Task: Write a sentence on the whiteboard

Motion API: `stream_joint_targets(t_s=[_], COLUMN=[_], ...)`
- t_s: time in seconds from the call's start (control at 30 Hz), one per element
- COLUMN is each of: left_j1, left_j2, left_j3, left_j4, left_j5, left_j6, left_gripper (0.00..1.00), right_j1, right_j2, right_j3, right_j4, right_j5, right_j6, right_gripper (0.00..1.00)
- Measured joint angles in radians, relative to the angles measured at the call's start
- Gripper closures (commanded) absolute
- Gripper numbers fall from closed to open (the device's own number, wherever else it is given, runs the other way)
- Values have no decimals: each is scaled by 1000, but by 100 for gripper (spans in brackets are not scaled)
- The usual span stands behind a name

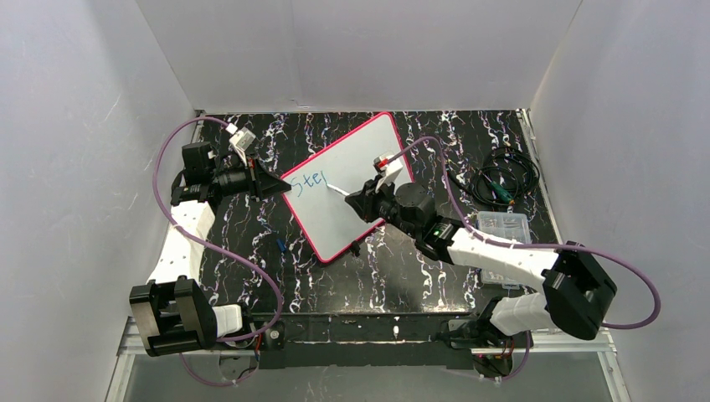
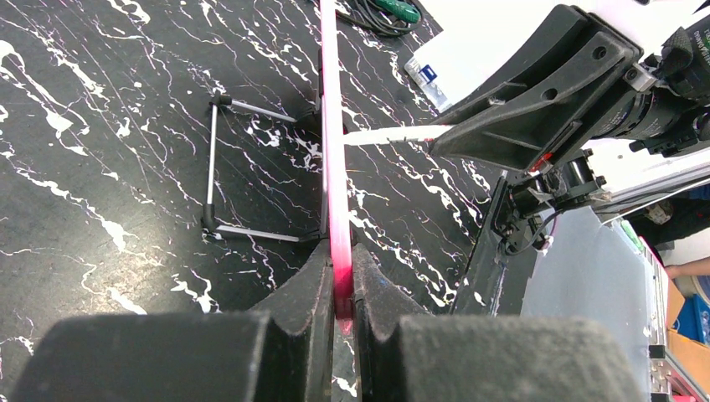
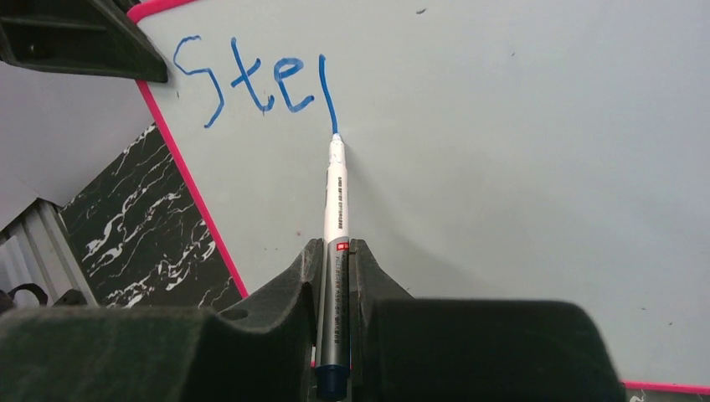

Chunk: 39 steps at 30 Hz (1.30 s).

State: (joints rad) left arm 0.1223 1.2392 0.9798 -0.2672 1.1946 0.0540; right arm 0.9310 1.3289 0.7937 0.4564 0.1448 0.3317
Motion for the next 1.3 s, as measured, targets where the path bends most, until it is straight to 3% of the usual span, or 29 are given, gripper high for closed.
stream_joint_targets(t_s=[0.57,1.3], left_j1=[0,0], left_j2=[0,1], left_j3=[1,2], left_j4=[-3,-6], left_j5=[7,2], left_j6=[2,3], left_gripper=[100,100], right_j1=[0,1], right_j2=[-51,44], right_j3=[3,84], right_j4=[-19,40], right_j5=[-11,21], right_j6=[1,-39], right_gripper=[99,99])
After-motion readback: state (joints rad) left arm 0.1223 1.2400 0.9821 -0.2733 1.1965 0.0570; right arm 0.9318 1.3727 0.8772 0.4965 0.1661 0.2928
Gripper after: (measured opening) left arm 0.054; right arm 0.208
